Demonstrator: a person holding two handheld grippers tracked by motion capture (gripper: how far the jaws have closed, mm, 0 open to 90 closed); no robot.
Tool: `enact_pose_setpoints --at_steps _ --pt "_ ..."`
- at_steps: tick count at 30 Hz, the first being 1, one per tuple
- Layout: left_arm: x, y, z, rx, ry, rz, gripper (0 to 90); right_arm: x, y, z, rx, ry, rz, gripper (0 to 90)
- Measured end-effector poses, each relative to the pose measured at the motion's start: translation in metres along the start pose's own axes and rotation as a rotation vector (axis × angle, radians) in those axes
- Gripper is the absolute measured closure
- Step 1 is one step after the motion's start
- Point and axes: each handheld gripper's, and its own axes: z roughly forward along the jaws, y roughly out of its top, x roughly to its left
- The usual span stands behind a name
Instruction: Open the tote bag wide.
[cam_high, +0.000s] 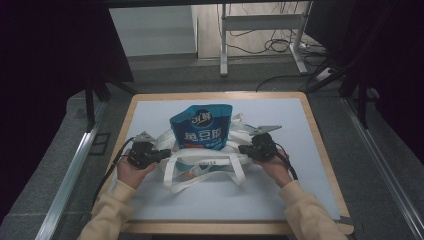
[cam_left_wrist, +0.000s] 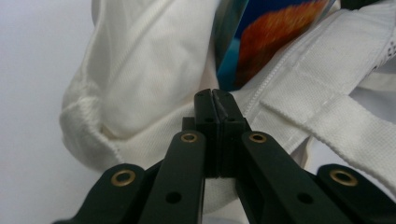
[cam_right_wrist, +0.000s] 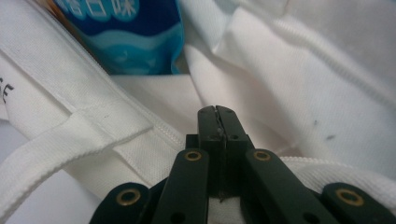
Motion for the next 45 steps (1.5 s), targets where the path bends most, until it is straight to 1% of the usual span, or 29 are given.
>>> enact_pose_setpoints --at_steps 1,7,11,12,13,18,22,24,26,28,30,31,32,34,37,39,40,41,43,44,45 --pt "-0.001 -0.002 0.002 0.011 0.010 0.010 90.0 0.000 -0.002 0.001 0.001 0.000 0.001 88.9" --pt "-0.002 -0.011 0.006 0.008 0.002 0.001 90.0 0.002 -0.013 0.005 0.005 0.002 -0.006 89.0" --pt "-0.004 -0.017 0.014 0.033 0.005 0.016 90.0 0.003 -0.022 0.007 0.005 0.001 -0.001 88.9" --pt "-0.005 -0.018 0.016 0.034 0.013 0.024 90.0 0.003 -0.024 0.008 -0.001 0.001 -0.001 89.0" --pt "-0.005 -0.018 0.016 0.032 0.015 0.024 90.0 0.003 -0.025 0.008 -0.001 -0.002 0.002 89.0" --pt "-0.006 -0.019 0.019 0.030 0.028 0.026 90.0 0.004 -0.026 0.009 0.000 -0.008 -0.004 89.0" --pt "-0.005 -0.018 0.017 0.027 0.024 0.025 90.0 0.004 -0.026 0.009 -0.014 -0.013 -0.003 88.9" --pt "-0.004 -0.016 0.014 0.017 0.017 0.015 89.8 0.004 -0.024 0.006 -0.029 -0.007 0.002 88.9" --pt "-0.003 -0.013 0.008 -0.001 0.013 0.007 89.0 0.006 -0.021 0.001 -0.048 -0.011 0.002 88.9" --pt "-0.005 -0.008 0.000 -0.021 0.029 0.023 88.6 0.008 -0.016 -0.006 -0.074 -0.002 0.004 88.8" --pt "-0.008 -0.002 -0.007 -0.047 0.043 0.040 89.2 0.012 -0.011 -0.012 -0.102 -0.001 -0.008 88.9" --pt "-0.009 0.001 -0.011 -0.055 0.051 0.049 89.5 0.013 -0.009 -0.014 -0.108 0.004 -0.010 88.9" --pt "-0.010 0.005 -0.014 -0.064 0.061 0.054 89.6 0.015 -0.006 -0.015 -0.116 0.006 -0.015 88.8" --pt "-0.009 0.010 -0.018 -0.079 0.062 0.049 89.7 0.020 -0.001 -0.017 -0.129 0.013 -0.025 88.8" --pt "-0.003 0.014 -0.016 -0.086 0.063 0.028 89.2 0.025 0.004 -0.013 -0.125 0.024 -0.034 88.8" --pt "0.001 0.016 -0.012 -0.074 0.064 0.011 89.6 0.028 0.004 -0.009 -0.114 0.028 -0.037 88.9" --pt "0.003 0.018 -0.009 -0.067 0.064 0.004 89.8 0.029 0.004 -0.006 -0.100 0.033 -0.033 88.8" --pt "0.005 0.019 -0.006 -0.057 0.065 0.008 89.9 0.031 0.003 -0.003 -0.089 0.036 -0.033 88.9" --pt "0.008 0.022 0.001 -0.036 0.066 0.001 90.0 0.034 0.001 0.001 -0.074 0.039 -0.036 88.8" --pt "0.010 0.023 0.004 -0.025 0.071 0.004 90.0 0.034 0.001 0.001 -0.070 0.042 -0.037 88.9" --pt "0.011 0.024 0.007 -0.017 0.076 -0.003 90.0 0.035 -0.001 0.001 -0.070 0.043 -0.041 88.8"
